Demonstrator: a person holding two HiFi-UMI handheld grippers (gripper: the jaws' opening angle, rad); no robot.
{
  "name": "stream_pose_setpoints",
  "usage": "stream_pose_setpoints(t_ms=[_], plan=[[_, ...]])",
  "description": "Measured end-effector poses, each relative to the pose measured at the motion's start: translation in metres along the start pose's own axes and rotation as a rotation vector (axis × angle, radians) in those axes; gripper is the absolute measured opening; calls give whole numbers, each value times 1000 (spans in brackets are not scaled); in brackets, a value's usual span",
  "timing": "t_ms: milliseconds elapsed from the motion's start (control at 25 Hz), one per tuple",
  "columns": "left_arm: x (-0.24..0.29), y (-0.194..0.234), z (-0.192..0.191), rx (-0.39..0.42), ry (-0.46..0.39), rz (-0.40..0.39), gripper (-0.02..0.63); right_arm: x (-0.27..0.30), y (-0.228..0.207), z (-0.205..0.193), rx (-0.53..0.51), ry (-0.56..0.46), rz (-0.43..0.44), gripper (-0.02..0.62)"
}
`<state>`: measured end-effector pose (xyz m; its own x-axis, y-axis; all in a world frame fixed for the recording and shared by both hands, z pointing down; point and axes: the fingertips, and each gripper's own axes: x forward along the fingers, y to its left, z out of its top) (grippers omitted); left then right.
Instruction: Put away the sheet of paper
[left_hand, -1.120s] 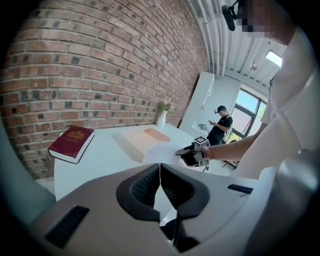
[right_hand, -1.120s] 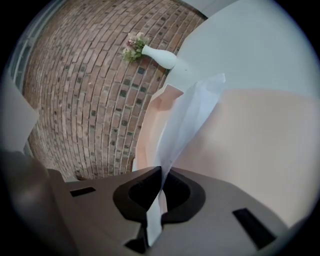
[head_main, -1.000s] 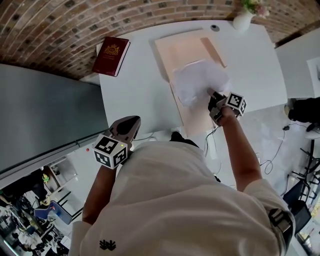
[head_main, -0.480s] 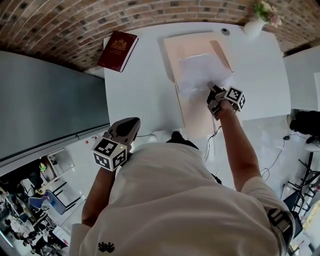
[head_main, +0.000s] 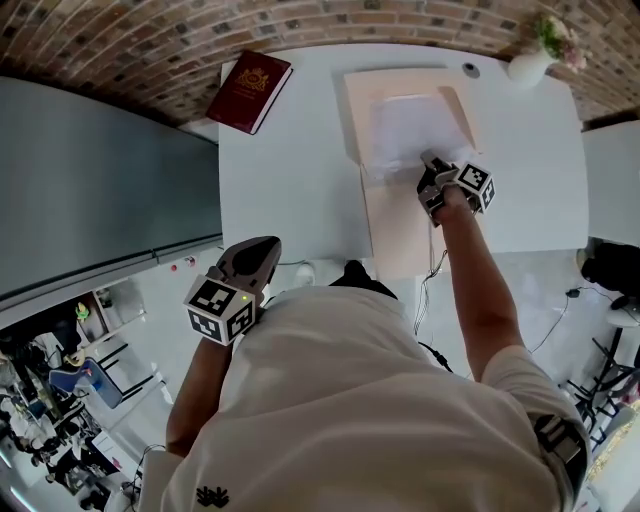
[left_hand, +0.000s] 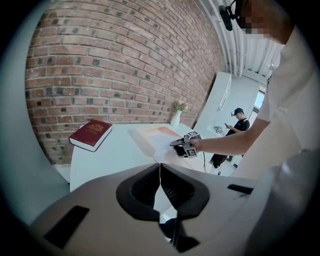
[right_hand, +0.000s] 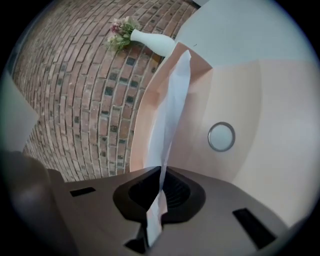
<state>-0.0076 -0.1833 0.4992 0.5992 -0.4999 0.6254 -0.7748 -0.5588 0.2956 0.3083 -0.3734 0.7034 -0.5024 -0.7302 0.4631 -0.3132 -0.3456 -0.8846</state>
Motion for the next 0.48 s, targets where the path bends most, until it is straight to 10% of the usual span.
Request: stream_pose_setpoints(t_ms=[480], plan=[[0,0,-3,-17,3,39,25,27,6,12,54,-14,12,28]])
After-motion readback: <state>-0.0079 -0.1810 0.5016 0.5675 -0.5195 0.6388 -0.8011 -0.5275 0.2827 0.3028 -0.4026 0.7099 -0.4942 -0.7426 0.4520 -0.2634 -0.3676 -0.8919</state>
